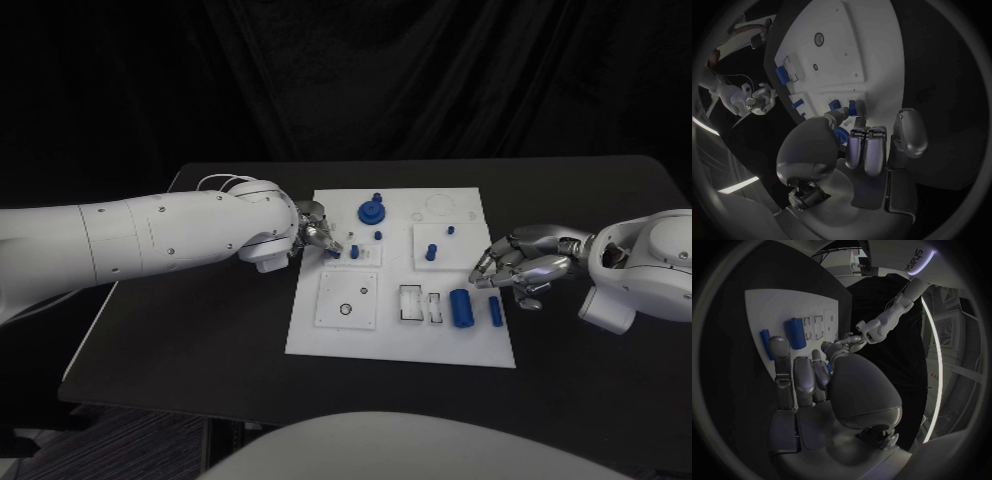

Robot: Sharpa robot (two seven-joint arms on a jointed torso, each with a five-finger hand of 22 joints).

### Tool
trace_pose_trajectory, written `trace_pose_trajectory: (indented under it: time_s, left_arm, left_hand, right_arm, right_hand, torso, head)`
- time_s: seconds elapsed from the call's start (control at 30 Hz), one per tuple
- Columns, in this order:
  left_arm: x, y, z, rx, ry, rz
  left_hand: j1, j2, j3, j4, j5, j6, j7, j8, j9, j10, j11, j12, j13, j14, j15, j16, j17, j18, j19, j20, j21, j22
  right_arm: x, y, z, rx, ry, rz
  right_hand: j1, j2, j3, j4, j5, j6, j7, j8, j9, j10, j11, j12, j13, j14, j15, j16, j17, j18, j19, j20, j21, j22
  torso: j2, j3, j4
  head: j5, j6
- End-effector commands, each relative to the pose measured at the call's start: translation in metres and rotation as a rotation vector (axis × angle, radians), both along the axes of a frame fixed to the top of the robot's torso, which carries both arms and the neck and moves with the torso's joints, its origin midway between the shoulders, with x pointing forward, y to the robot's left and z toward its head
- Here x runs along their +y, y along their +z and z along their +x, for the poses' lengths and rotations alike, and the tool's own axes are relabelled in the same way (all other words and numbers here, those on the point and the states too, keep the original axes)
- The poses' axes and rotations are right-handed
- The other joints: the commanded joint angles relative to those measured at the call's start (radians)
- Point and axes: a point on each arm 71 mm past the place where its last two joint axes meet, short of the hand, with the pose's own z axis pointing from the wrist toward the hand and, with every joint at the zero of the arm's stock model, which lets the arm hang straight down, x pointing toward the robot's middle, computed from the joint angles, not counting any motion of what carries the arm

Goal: Assemble the parts on the task board

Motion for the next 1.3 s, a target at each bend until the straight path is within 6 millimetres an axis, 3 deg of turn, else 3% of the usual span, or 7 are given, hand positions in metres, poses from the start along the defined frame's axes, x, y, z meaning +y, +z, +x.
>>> trace_pose_trajectory:
  time_s: [0.03,1.0,1.1,1.23,1.27,1.3]
  left_arm:
    - [-0.0009,-0.0063,-0.0042,0.029,-0.02,0.006]
    - [-0.0004,-0.0103,-0.0098,0.07,-0.032,0.027]
    - [-0.0005,-0.0107,-0.0094,0.072,-0.032,0.029]
    - [0.0,-0.0118,-0.0087,0.077,-0.028,0.036]
    - [0.0003,-0.0123,-0.0085,0.081,-0.026,0.04]
    - [0.0007,-0.0128,-0.0084,0.083,-0.025,0.043]
  left_hand:
    - [0.012,0.003,0.0,-0.005,0.007,-0.004,-0.004,0.003,0.001,0.105,-0.007,0.004,0.263,0.104,-0.008,-0.001,0.263,0.015,-0.003,-0.007,-0.007,0.152]
    - [0.011,0.002,-0.005,-0.004,0.0,-0.004,-0.003,0.004,0.002,0.105,-0.006,0.004,0.263,0.104,-0.007,-0.001,0.263,0.015,-0.005,-0.007,-0.011,0.151]
    - [0.002,0.005,-0.017,0.009,-0.016,-0.003,-0.002,0.003,0.001,0.105,-0.005,0.004,0.263,0.104,-0.006,-0.001,0.263,0.015,-0.006,-0.006,-0.013,0.151]
    - [-0.015,0.008,-0.044,0.035,-0.067,-0.003,0.0,0.0,-0.001,0.105,-0.003,0.004,0.263,0.104,-0.005,-0.001,0.263,0.015,-0.007,-0.005,-0.016,0.151]
    - [-0.026,0.007,-0.056,0.047,-0.081,-0.004,0.002,-0.002,-0.002,0.105,-0.002,0.004,0.263,0.104,-0.004,-0.001,0.263,0.015,-0.007,-0.004,-0.017,0.151]
    - [-0.054,0.001,-0.087,0.075,-0.125,-0.011,0.007,-0.01,-0.008,0.105,0.002,0.004,0.263,0.104,-0.001,-0.001,0.263,0.016,-0.01,-0.003,-0.025,0.149]
  right_arm:
    - [-0.0007,-0.0024,-0.0016,0.021,0.004,-0.015]
    - [-0.001,-0.0044,-0.0027,0.039,0.013,-0.03]
    - [-0.0012,-0.0045,-0.0027,0.04,0.013,-0.031]
    - [-0.0013,-0.0047,-0.0028,0.042,0.014,-0.033]
    - [-0.0013,-0.0047,-0.0028,0.042,0.014,-0.033]
    - [-0.0013,-0.0048,-0.0028,0.043,0.015,-0.033]
  right_hand:
    - [0.009,0.0,0.005,0.0,0.006,0.005,0.001,-0.006,-0.001,-0.007,-0.001,-0.005,-0.002,-0.007,-0.001,-0.006,-0.002,0.014,-0.006,0.0,-0.005,-0.001]
    - [0.009,0.0,0.006,0.0,0.007,0.006,0.001,-0.006,-0.002,-0.014,0.0,-0.008,-0.009,-0.011,0.0,-0.011,-0.007,0.016,-0.012,0.0,-0.016,-0.008]
    - [0.009,0.0,0.006,0.0,0.007,0.006,0.001,-0.006,-0.002,-0.014,0.0,-0.008,-0.009,-0.011,0.0,-0.011,-0.007,0.016,-0.012,0.0,-0.016,-0.008]
    - [0.009,0.0,0.006,0.0,0.007,0.006,0.001,-0.006,-0.002,-0.018,0.0,-0.009,-0.013,-0.011,0.0,-0.012,-0.009,0.017,-0.013,0.0,-0.018,-0.009]
    - [0.009,0.0,0.006,0.0,0.007,0.006,0.001,-0.006,-0.002,-0.018,0.0,-0.009,-0.013,-0.011,0.0,-0.012,-0.009,0.017,-0.013,0.0,-0.018,-0.009]
    - [0.009,0.0,0.006,0.0,0.007,0.006,0.001,-0.006,-0.002,-0.018,0.0,-0.009,-0.013,-0.011,0.0,-0.012,-0.009,0.017,-0.013,0.0,-0.018,-0.009]
  torso:
    - [0.0,0.0,0.0001]
    - [0.0,0.0,-0.0006]
    - [0.0,-0.0001,-0.0005]
    - [0.0,0.0002,-0.0006]
    - [0.0,0.0004,-0.0008]
    - [0.0,0.0002,-0.0011]
  head:
    - [0.002,0.0]
    - [0.002,0.0]
    - [0.002,0.0]
    - [0.002,0.0]
    - [0.002,0.0]
    - [0.002,0.0]
